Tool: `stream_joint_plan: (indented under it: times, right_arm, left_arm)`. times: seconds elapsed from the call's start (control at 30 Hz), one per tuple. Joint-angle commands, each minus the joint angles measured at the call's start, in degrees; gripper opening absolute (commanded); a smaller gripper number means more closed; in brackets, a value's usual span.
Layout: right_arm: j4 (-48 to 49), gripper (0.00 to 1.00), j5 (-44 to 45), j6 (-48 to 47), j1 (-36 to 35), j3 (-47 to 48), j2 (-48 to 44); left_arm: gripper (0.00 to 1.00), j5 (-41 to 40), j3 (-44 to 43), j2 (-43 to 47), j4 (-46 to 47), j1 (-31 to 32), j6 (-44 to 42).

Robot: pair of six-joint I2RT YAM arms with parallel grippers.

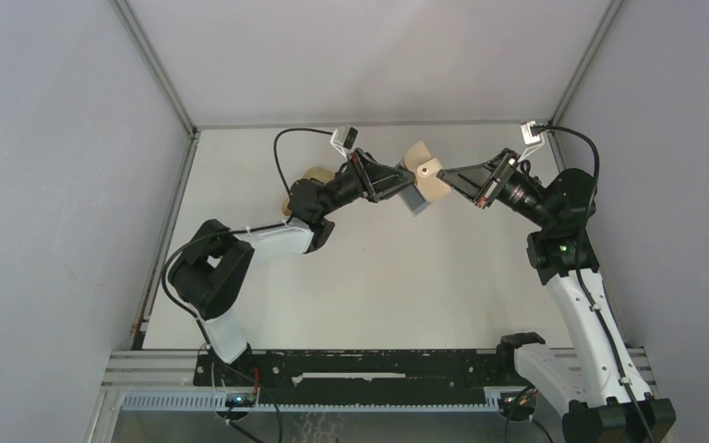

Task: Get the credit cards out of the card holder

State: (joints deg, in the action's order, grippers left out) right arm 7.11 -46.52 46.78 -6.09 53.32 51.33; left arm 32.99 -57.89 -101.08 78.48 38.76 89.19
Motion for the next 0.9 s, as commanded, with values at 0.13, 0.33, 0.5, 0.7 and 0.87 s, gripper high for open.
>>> stream_joint_plan:
  times: [0.13,0.33,0.5,0.7,0.87]
  right_arm:
    - [1.1,0.00,0.2,-0.2,0.4,-1.7,-0.2]
    - [0.4,0.00,0.9,-0.8,0.9,-2.1,-0.1]
    - [1.6,0.00,0.9,0.1,1.7,-3.3,0.3]
    - [3.2,0.00,0.4,1.1,2.2,-3.9,0.8]
    - [3.3,0.00,0.3,1.1,2.2,-4.0,0.8]
  left_arm:
    - [0.32,3.3,-4.2,3.3,3.7,0.8,1.4]
    - [0.31,5.4,-5.5,4.2,3.7,1.2,1.4]
    - [0.07,8.1,-5.1,5.6,3.7,1.6,0.1]
    - [0.00,8.4,-5.1,6.3,3.7,1.8,-0.9]
    - [0.00,8.0,-6.7,5.6,3.8,1.8,-0.8]
